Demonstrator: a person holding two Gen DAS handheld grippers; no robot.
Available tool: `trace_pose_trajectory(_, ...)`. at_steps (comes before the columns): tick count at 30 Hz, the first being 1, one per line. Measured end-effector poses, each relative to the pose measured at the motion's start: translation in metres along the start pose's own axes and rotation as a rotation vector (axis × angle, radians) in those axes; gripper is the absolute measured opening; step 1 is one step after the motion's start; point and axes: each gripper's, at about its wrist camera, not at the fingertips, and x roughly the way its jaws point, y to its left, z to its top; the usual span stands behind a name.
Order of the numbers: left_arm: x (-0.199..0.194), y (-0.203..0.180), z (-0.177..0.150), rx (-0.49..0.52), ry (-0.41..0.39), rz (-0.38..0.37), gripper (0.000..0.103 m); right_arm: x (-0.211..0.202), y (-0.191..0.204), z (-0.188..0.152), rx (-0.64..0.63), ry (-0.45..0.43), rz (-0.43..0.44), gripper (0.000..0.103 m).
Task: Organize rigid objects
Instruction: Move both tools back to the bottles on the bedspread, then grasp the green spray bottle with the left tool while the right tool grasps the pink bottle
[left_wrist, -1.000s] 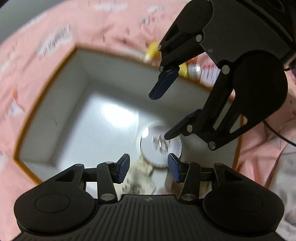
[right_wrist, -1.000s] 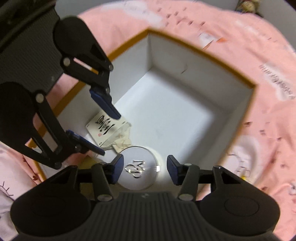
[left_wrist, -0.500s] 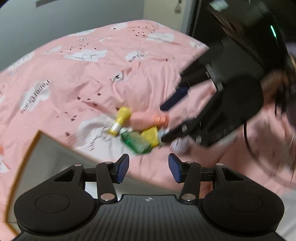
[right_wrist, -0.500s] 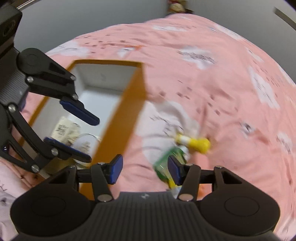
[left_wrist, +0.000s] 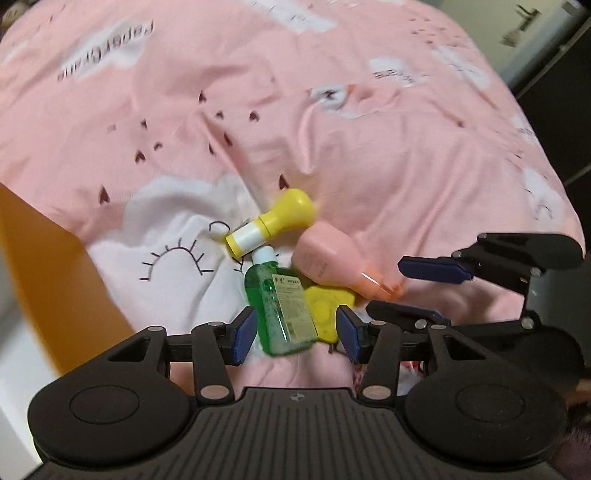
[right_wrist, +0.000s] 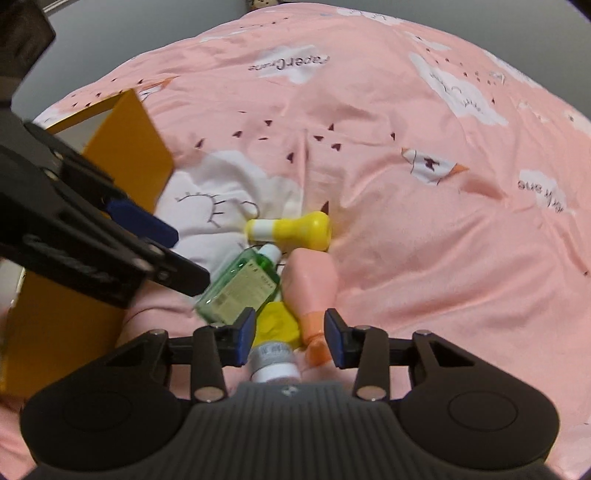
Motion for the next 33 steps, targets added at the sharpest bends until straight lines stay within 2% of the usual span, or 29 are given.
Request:
trace_pose_trajectory(3, 0.022, 0.006, 0.005, -0.032, 0.028, 0.029, 0.056, 0.015, -0.011, 0.001, 0.033, -0.005, 0.02, 0.04)
trace_pose_trajectory(5, 0.034, 0.012, 0.006, -0.074, 0.052, 0.05, 0.05, 0.026, -0.016, 0.003, 0.048, -0.005, 0.028, 0.041)
trace_pose_trajectory(8, 0.046, 0.021, 0.009, -0.157, 0.095, 0.03, 0.046, 0.038, -0.023, 0.004, 0.071, -0.004, 0.044, 0.041)
trace_pose_trajectory(11, 0.051, 0.021, 0.012, -0.154, 0.107, 0.069, 0.042, 0.048, -0.031, 0.003, 0.103, -0.003, 0.066, 0.041)
trace_pose_trajectory(16, 0.065, 0.02, 0.014, -0.15, 0.129, 0.085, 0.05, 0.063, -0.043, -0.003, 0.161, -0.003, 0.123, 0.041)
trace_pose_trajectory(22, 0.074, 0.028, 0.015, -0.189, 0.143, 0.056, 0.059, 0.074, -0.051, -0.006, 0.201, -0.016, 0.179, 0.043)
trace_pose_trajectory(29, 0.082, 0.038, 0.015, -0.198, 0.127, 0.031, 0.057, 0.081, -0.06, -0.009, 0.263, -0.035, 0.219, 0.043)
trace_pose_trajectory(33, 0.07, 0.03, 0.006, -0.172, 0.102, 0.039, 0.056, 0.075, -0.056, -0.009, 0.255, -0.038, 0.21, 0.042)
